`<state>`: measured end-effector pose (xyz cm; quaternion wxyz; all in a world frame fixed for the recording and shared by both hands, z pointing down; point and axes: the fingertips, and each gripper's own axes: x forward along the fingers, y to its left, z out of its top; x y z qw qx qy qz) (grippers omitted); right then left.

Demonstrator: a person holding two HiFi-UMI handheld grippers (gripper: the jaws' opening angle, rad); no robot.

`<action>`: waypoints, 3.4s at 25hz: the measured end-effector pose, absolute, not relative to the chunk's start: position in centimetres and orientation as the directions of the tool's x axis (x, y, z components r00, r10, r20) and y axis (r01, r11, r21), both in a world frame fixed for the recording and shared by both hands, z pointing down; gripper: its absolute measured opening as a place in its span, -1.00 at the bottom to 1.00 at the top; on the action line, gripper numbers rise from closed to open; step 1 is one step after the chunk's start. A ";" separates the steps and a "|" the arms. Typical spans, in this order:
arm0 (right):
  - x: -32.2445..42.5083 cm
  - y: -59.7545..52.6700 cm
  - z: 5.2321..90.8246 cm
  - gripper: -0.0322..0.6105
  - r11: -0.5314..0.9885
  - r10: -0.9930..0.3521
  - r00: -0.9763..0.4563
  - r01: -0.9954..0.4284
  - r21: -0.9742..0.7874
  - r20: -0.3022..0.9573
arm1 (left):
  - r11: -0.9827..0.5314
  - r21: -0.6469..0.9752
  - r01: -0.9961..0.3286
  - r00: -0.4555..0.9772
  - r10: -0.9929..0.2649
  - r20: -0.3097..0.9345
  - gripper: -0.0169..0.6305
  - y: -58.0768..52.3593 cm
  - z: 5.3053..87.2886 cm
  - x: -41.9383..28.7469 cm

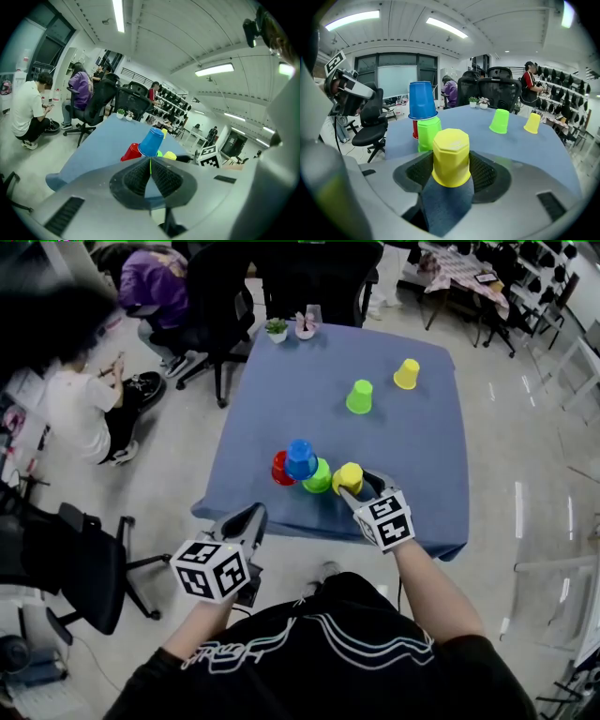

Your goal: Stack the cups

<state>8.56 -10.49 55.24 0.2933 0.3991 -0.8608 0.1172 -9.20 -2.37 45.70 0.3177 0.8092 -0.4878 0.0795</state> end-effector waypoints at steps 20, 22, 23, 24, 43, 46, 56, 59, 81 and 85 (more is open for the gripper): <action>12.2 -15.8 45.4 0.02 0.695 -0.627 -0.619 -0.719 -0.020 0.473 | -0.271 0.456 -0.848 0.477 -0.766 0.432 -0.86 -5.3 44.1 -5.5; 12.8 -17.8 45.3 0.02 0.688 -0.634 -0.611 -0.725 -0.014 0.474 | -0.249 0.456 -0.854 0.458 -0.775 0.435 -0.86 -5.8 44.0 -5.5; 12.9 -18.8 45.2 0.02 0.686 -0.638 -0.607 -0.728 -0.009 0.475 | -0.238 0.455 -0.858 0.448 -0.781 0.436 -0.86 -6.1 44.0 -5.5; 13.1 -19.8 45.3 0.02 0.683 -0.641 -0.602 -0.730 -0.004 0.476 | -0.226 0.454 -0.862 0.437 -0.786 0.438 -0.86 -6.4 43.9 -5.6; 14.1 -32.7 52.6 0.02 0.684 -0.609 -0.541 -0.729 0.039 0.580 | -0.018 0.411 -0.912 0.230 -0.850 0.474 -0.86 -9.5 44.4 -6.6; 14.1 -33.7 53.6 0.02 0.684 -0.607 -0.541 -0.729 0.036 0.582 | 0.001 0.404 -0.915 0.212 -0.849 0.483 -0.86 -9.6 44.7 -6.3; 13.8 -34.9 55.1 -0.04 0.697 -0.601 -0.556 -0.717 0.035 0.574 | 0.043 0.404 -0.914 0.178 -0.851 0.494 -0.86 -9.9 45.7 -5.9; 13.8 -35.0 55.1 -0.10 0.703 -0.597 -0.560 -0.710 0.039 0.575 | 0.046 0.405 -0.913 0.176 -0.852 0.494 -0.86 -10.1 45.7 -5.8; 12.5 -30.4 49.2 -0.11 0.700 -0.633 -0.589 -0.712 0.047 0.502 | 0.004 0.438 -0.899 0.233 -0.842 0.487 -0.86 -7.6 45.3 -6.8; 12.2 -28.6 47.5 -0.11 0.700 -0.641 -0.599 -0.713 0.044 0.480 | -0.007 0.443 -0.896 0.243 -0.844 0.478 -0.86 -6.6 44.9 -7.0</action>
